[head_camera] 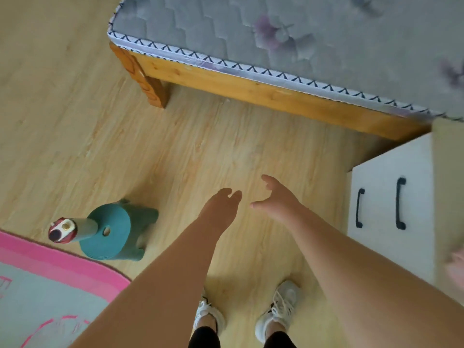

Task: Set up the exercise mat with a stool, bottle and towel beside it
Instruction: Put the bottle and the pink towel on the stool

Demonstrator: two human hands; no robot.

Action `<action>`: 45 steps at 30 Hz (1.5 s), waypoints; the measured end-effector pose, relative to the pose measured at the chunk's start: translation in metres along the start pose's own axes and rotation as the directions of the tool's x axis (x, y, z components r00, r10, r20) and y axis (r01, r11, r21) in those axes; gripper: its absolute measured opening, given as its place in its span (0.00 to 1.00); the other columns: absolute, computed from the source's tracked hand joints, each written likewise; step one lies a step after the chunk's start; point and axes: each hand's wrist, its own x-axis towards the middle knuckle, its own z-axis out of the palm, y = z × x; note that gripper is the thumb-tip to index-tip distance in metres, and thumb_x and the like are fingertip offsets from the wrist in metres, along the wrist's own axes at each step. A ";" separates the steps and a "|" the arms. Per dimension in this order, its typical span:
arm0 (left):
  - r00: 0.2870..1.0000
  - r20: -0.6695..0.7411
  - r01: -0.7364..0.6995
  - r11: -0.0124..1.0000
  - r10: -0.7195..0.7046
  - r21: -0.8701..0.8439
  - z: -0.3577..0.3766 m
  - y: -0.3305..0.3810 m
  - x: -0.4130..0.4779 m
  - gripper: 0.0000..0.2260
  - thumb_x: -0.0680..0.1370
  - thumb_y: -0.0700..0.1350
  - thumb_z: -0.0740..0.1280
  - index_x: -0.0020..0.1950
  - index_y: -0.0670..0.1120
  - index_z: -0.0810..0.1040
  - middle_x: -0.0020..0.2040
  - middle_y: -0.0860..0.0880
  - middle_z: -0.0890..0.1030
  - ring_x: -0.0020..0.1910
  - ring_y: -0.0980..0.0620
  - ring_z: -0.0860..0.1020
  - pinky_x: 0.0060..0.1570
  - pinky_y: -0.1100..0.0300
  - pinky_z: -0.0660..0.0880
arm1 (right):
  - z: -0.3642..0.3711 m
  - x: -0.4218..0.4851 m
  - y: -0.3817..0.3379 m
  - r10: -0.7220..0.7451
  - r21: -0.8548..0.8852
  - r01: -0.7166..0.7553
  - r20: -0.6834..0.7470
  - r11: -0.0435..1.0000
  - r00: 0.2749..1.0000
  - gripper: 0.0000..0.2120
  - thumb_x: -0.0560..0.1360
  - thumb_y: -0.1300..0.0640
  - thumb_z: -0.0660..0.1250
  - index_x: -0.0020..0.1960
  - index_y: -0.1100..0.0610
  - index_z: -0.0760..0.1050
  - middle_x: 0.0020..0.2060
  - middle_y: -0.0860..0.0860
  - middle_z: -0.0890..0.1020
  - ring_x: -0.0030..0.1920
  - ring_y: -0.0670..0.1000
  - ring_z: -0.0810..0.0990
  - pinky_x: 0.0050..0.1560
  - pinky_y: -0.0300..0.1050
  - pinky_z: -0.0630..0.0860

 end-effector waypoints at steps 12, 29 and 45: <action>0.979 -0.053 -0.198 0.980 0.198 -0.010 0.176 0.155 -0.036 0.14 0.79 0.53 0.56 0.60 0.53 0.76 0.50 0.55 0.81 0.43 0.53 0.80 0.38 0.60 0.72 | -0.180 -0.051 0.169 0.062 0.127 -0.034 -0.218 0.991 0.974 0.38 0.74 0.61 0.69 0.77 0.44 0.55 0.71 0.47 0.69 0.46 0.46 0.79 0.46 0.43 0.79; 0.881 0.234 -0.458 0.863 0.410 0.212 0.338 0.259 -0.091 0.12 0.80 0.48 0.58 0.60 0.50 0.76 0.43 0.55 0.78 0.37 0.57 0.77 0.36 0.60 0.69 | -0.274 -0.146 0.324 0.363 0.412 -0.113 -0.602 0.904 0.711 0.27 0.76 0.55 0.66 0.73 0.45 0.65 0.68 0.50 0.72 0.64 0.54 0.73 0.62 0.50 0.71; 0.801 0.445 -0.589 0.659 0.400 0.468 0.415 0.272 -0.102 0.23 0.76 0.40 0.62 0.72 0.47 0.67 0.65 0.43 0.72 0.60 0.41 0.75 0.60 0.49 0.73 | -0.259 -0.158 0.390 0.768 0.781 -0.283 -0.355 0.557 0.533 0.16 0.82 0.62 0.53 0.69 0.62 0.68 0.66 0.57 0.74 0.65 0.57 0.74 0.62 0.45 0.69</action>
